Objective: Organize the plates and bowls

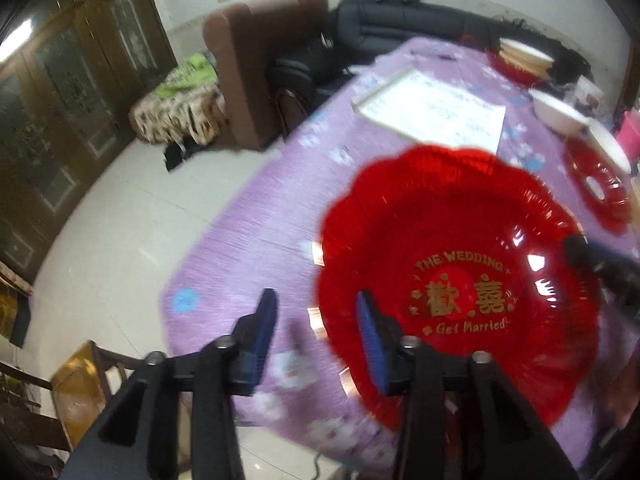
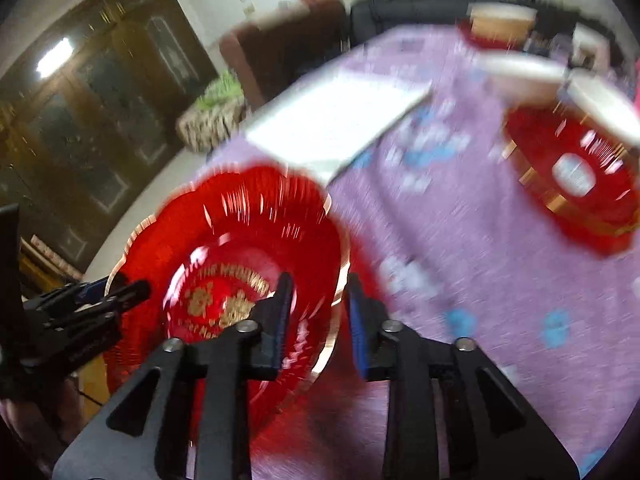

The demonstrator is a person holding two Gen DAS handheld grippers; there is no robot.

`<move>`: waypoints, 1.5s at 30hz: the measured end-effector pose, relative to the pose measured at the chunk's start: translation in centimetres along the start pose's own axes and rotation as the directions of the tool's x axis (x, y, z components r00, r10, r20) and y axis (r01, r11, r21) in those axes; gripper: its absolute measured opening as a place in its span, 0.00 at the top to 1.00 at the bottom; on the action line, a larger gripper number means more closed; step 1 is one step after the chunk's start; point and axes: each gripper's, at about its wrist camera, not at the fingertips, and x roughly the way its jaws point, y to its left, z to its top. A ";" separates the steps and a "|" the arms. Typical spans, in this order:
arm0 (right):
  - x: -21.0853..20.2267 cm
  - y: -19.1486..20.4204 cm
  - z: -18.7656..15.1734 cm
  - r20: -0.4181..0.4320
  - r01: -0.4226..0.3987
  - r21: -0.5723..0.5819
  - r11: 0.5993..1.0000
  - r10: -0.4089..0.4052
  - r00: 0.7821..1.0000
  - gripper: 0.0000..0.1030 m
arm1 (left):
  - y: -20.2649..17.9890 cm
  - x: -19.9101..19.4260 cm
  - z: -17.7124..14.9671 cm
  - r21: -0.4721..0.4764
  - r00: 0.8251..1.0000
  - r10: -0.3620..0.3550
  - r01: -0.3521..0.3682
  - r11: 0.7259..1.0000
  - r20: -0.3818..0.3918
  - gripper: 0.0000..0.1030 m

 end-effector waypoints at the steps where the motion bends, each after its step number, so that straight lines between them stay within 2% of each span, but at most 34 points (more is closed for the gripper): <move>1: -1.3 -0.6 0.1 0.035 -0.013 0.006 1.000 0.013 0.999 0.60 | 0.3 -0.7 0.0 0.006 1.000 0.008 -0.008 1.000 0.017 0.37; 2: -2.7 -1.4 0.2 0.068 -0.020 0.018 1.000 0.019 0.998 0.55 | 0.7 -1.8 0.0 0.011 0.999 0.017 -0.017 1.000 0.040 0.35; 6: -6.7 -5.7 0.7 0.138 0.026 0.092 0.995 -0.039 0.990 0.54 | 1.2 -6.3 1.9 -0.001 0.986 0.014 -0.014 1.000 0.168 0.32; 8: -7.7 -8.7 1.1 0.125 0.059 0.178 0.982 -0.082 0.989 0.54 | 0.0 -7.8 3.8 0.022 0.972 -0.068 0.065 0.998 0.224 0.20; 10: -8.0 -11.7 1.4 0.107 0.025 0.285 0.958 -0.058 0.993 0.54 | -2.6 -8.3 6.6 0.068 0.956 -0.185 0.174 0.982 0.227 0.17; 12: -7.7 -13.8 1.5 0.080 0.038 0.370 0.928 -0.073 0.994 0.54 | -6.9 -7.2 10.0 0.117 0.943 -0.280 0.262 0.958 0.178 0.17; 14: -6.9 -15.7 1.1 0.053 0.020 0.461 0.887 -0.051 0.997 0.54 | -11.3 -5.1 13.0 0.156 0.933 -0.344 0.326 0.932 0.105 0.17; 16: -5.5 -17.3 0.9 0.017 0.006 0.553 0.833 -0.018 1.000 0.54 | -16.7 -0.9 16.2 0.173 0.922 -0.384 0.385 0.906 -0.043 0.17; 17: -5.1 -17.8 0.8 0.015 -0.006 0.583 0.813 -0.004 1.000 0.54 | -18.2 0.3 16.6 0.170 0.916 -0.389 0.400 0.901 -0.094 0.17; 19: -4.6 -18.8 0.5 0.007 -0.009 0.637 0.770 0.005 1.000 0.54 | -21.9 4.3 17.7 0.145 0.893 -0.389 0.425 0.893 -0.225 0.18; 21: -4.4 -19.8 0.2 0.019 -0.011 0.689 0.725 -0.003 1.000 0.54 | -24.7 8.0 18.2 0.109 0.874 -0.367 0.418 0.902 -0.320 0.18; 24: -4.2 -20.9 -0.1 0.039 -0.018 0.740 0.673 -0.016 0.999 0.54 | -27.0 10.5 17.8 0.081 0.846 -0.370 0.430 0.899 -0.384 0.20; 26: -3.5 -21.8 0.0 0.034 -0.010 0.778 0.628 -0.027 0.999 0.53 | -28.1 11.1 17.6 0.072 0.836 -0.381 0.441 0.894 -0.394 0.20; 27: -3.3 -22.2 -0.2 0.058 -0.032 0.794 0.607 -0.023 0.998 0.53 | -28.8 11.5 17.4 0.079 0.833 -0.376 0.442 0.894 -0.405 0.21; 29: -2.9 -22.7 -0.3 0.104 -0.085 0.817 0.570 0.000 0.995 0.49 | -29.8 12.3 17.1 0.086 0.828 -0.368 0.441 0.894 -0.423 0.33; 30: -2.8 -22.7 -0.2 0.110 -0.089 0.815 0.573 -0.002 0.994 0.49 | -30.4 12.6 16.8 0.093 0.820 -0.367 0.448 0.889 -0.439 0.45; 32: -2.4 -22.7 0.2 0.126 -0.101 0.804 0.586 -0.001 0.992 0.49 | -31.1 12.5 16.7 0.132 0.841 -0.344 0.431 0.893 -0.417 0.49; 33: -2.4 -22.5 0.3 0.127 -0.098 0.798 0.595 -0.007 0.992 0.50 | -31.5 12.4 16.4 0.154 0.847 -0.334 0.426 0.891 -0.413 0.56; 34: -2.3 -22.6 0.4 0.111 -0.075 0.791 0.608 -0.022 0.994 0.58 | -31.7 12.3 16.4 0.165 0.852 -0.329 0.422 0.891 -0.407 0.67; 35: -2.2 -22.6 0.5 0.097 -0.053 0.788 0.613 -0.038 0.995 0.72 | -31.9 12.2 16.2 0.174 0.855 -0.326 0.421 0.890 -0.402 0.71; 37: -1.8 -22.8 0.3 0.078 -0.029 0.788 0.615 -0.052 0.996 0.89 | -32.2 12.1 15.8 0.173 0.851 -0.337 0.432 0.885 -0.402 0.77; 41: -2.0 -22.4 0.6 0.064 -0.009 0.770 0.638 -0.063 0.996 0.89 | -31.2 10.9 15.1 0.173 0.853 -0.338 0.432 0.885 -0.397 0.79; 45: -2.0 -21.0 0.9 0.058 -0.023 0.744 0.668 -0.030 0.998 0.89 | -29.1 8.4 15.0 0.192 0.876 -0.316 0.403 0.895 -0.365 0.80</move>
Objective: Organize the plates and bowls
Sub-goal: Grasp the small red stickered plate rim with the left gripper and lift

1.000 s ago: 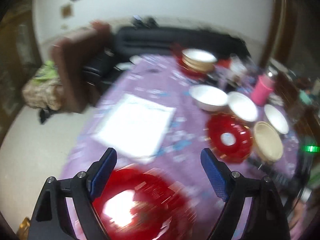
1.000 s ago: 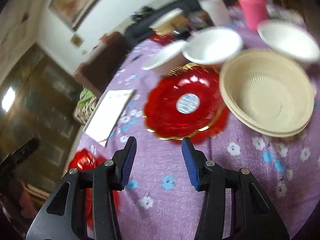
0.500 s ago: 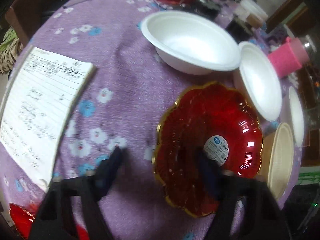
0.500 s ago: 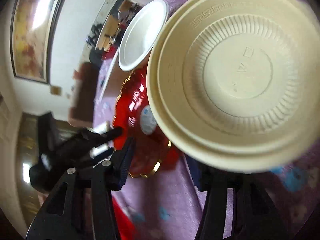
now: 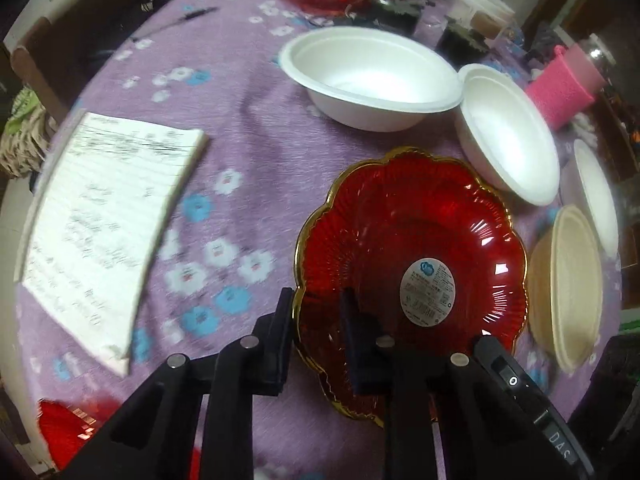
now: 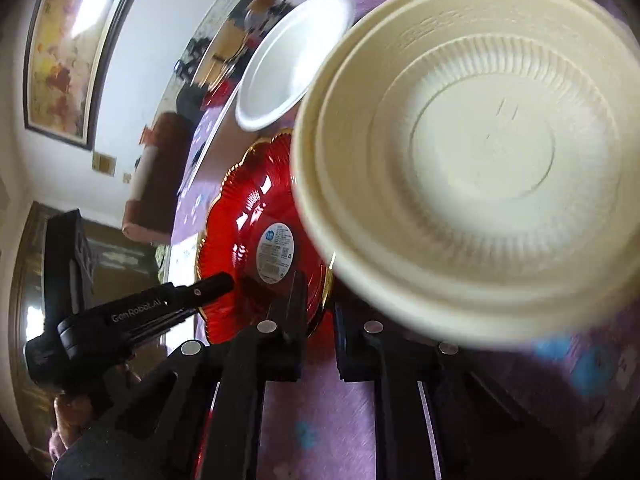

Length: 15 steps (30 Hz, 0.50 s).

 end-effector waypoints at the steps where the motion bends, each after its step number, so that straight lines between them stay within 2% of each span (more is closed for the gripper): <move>1: -0.2 0.2 -0.4 -0.003 -0.011 -0.010 1.000 0.011 1.000 0.89 | 0.6 -0.9 -0.7 -0.011 1.000 -0.003 0.003 1.000 0.003 0.81; 5: -1.5 2.6 -2.3 -0.022 -0.067 -0.067 0.996 0.066 0.998 0.89 | 2.5 -4.2 -3.6 -0.017 1.000 -0.002 0.003 1.000 0.029 0.81; 9: -2.8 5.4 -4.9 -0.044 -0.107 -0.157 0.982 0.101 0.994 0.89 | 6.0 -8.6 -8.6 -0.030 0.997 0.002 0.001 1.000 0.075 0.80; 10: -3.0 6.2 -5.8 -0.055 -0.118 -0.183 0.976 0.110 0.992 0.89 | 7.0 -9.2 -8.6 -0.032 0.997 0.007 -0.005 0.999 0.083 0.80; 15: -2.8 9.7 -10.0 -0.123 -0.162 -0.287 0.944 0.132 0.984 0.89 | 11.0 -12.4 -13.4 -0.073 0.987 0.061 -0.050 0.996 0.151 0.80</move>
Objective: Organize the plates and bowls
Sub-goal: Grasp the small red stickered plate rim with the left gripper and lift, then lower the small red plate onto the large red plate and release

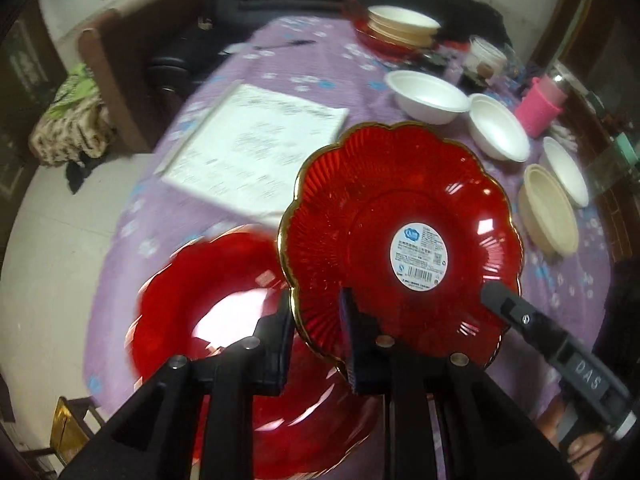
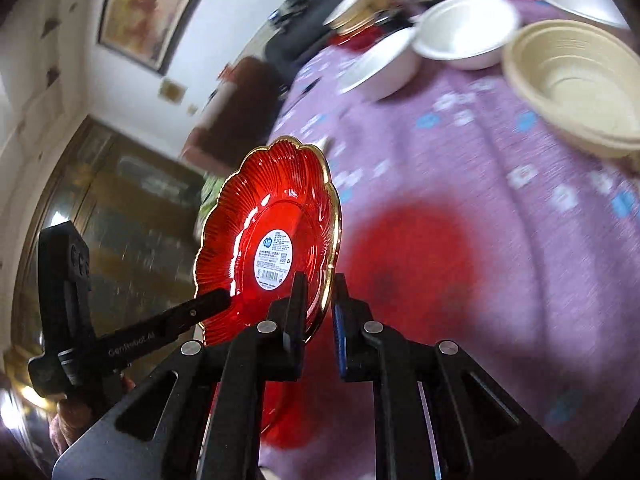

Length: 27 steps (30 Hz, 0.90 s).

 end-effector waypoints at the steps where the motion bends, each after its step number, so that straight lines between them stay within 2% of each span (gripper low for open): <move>1: 0.2 0.5 -0.9 -0.011 -0.001 -0.023 1.000 0.001 1.000 0.89 | 0.5 0.1 -0.1 -0.008 1.000 0.009 -0.009 1.000 0.009 0.80; 6: 2.7 3.7 -3.5 -0.061 0.032 -0.150 0.988 -0.041 0.997 0.89 | 3.3 -0.3 -3.4 -0.052 0.996 0.076 -0.074 0.996 0.042 0.79; 12: 5.7 5.1 -4.9 -0.109 0.079 -0.253 0.964 -0.110 0.988 0.89 | 5.9 1.1 -5.8 -0.109 0.996 0.087 -0.084 0.991 0.022 0.77; 16: 6.7 5.6 -6.7 -0.104 0.124 -0.328 0.937 -0.166 0.981 0.89 | 7.3 2.3 -6.7 -0.139 0.997 0.083 -0.082 0.987 -0.002 0.77; 18: 7.0 5.9 -6.8 -0.076 0.150 -0.364 0.919 -0.190 0.979 0.89 | 7.5 3.2 -6.8 -0.136 0.994 0.107 -0.109 0.985 -0.025 0.77; 20: 7.2 6.4 -6.8 -0.040 0.183 -0.403 0.897 -0.217 0.975 0.88 | 7.5 3.7 -7.0 -0.128 0.994 0.103 -0.106 0.986 -0.033 0.77; 27: 7.0 7.5 -8.0 -0.026 0.225 -0.470 0.853 -0.268 0.963 0.87 | 7.6 3.2 -7.0 -0.131 0.995 0.098 -0.098 0.987 -0.005 0.77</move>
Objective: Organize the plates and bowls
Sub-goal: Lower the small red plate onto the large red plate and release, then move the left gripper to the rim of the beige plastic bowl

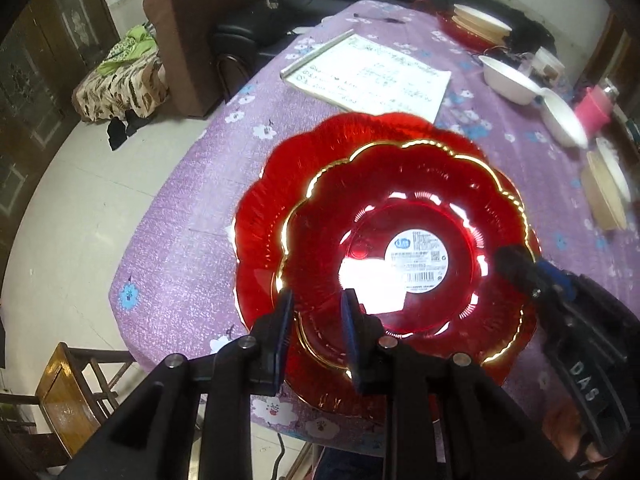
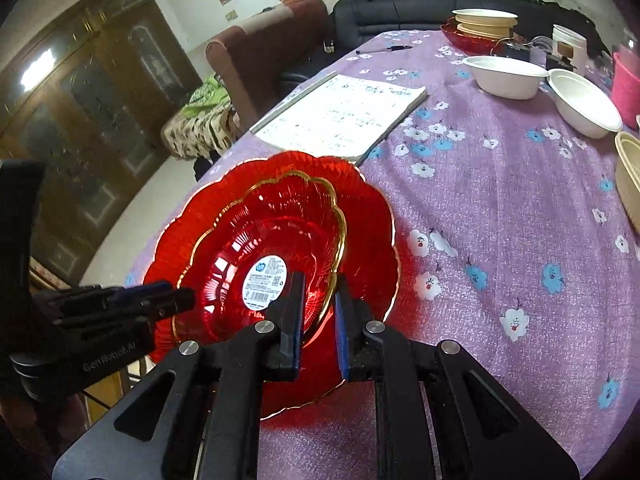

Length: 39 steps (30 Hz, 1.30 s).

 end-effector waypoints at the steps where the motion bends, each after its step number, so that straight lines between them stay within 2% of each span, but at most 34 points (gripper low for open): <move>1: -0.1 0.2 -0.2 0.000 0.008 -0.010 1.000 -0.008 1.000 0.86 | 0.1 0.0 0.0 -0.002 1.000 -0.002 0.002 1.000 0.000 0.77; 4: -0.5 0.5 0.0 0.024 0.044 -0.052 0.998 -0.043 0.999 0.85 | 0.3 -0.1 -0.2 -0.018 1.000 -0.012 0.012 1.000 0.002 0.77; 6: -1.2 0.9 -0.1 0.075 0.111 -0.098 0.989 -0.104 0.992 0.80 | 0.4 -0.1 -0.2 -0.028 1.000 -0.022 0.022 0.999 0.003 0.77; 7: -1.8 1.1 -0.1 0.105 0.130 -0.121 0.984 -0.118 0.987 0.75 | 0.5 -0.2 -0.2 -0.032 1.000 -0.025 0.025 0.999 0.003 0.77; 9: -3.2 0.9 0.1 0.163 0.143 -0.135 0.980 -0.121 0.979 0.72 | 0.4 -0.5 -0.2 -0.035 1.000 -0.016 0.016 0.999 0.014 0.77; 12: -4.9 -0.5 0.3 0.234 0.132 -0.097 0.986 -0.106 0.966 0.72 | 0.1 -1.2 -0.1 -0.040 0.999 -0.021 0.022 0.999 0.037 0.77; 14: -5.8 -1.8 0.3 0.281 0.133 -0.065 0.989 -0.110 0.953 0.66 | -0.4 -1.7 -0.1 -0.031 0.998 -0.013 0.015 0.999 0.061 0.77; 17: -6.9 -3.6 -0.2 0.346 0.143 -0.030 0.989 -0.124 0.930 0.64 | -2.0 -2.5 -0.2 -0.007 0.994 0.000 0.000 1.000 0.105 0.76; 25: -8.3 -8.2 -0.8 0.353 0.157 0.062 0.986 -0.169 0.920 0.64 | -9.7 -3.3 0.3 0.135 0.983 0.017 -0.042 0.990 0.185 0.74; 27: -9.1 -9.5 -0.9 0.361 0.160 0.092 0.983 -0.183 0.914 0.64 | -11.4 -3.6 0.5 0.164 0.979 0.008 -0.042 0.986 0.204 0.71; 30: -10.9 -12.0 -1.1 0.386 0.182 0.138 0.973 -0.223 0.895 0.64 | -14.1 -4.1 1.0 0.195 0.971 -0.003 -0.045 0.980 0.239 0.61; 34: -13.2 -15.5 -1.4 0.410 0.214 0.204 0.955 -0.282 0.867 0.64 | -17.5 -4.6 1.5 0.239 0.962 -0.025 -0.043 0.970 0.273 0.54; 39: -15.7 -19.7 -1.6 0.423 0.241 0.280 0.929 -0.344 0.838 0.64 | -21.5 -4.7 2.6 0.291 0.957 -0.052 -0.035 0.956 0.285 0.53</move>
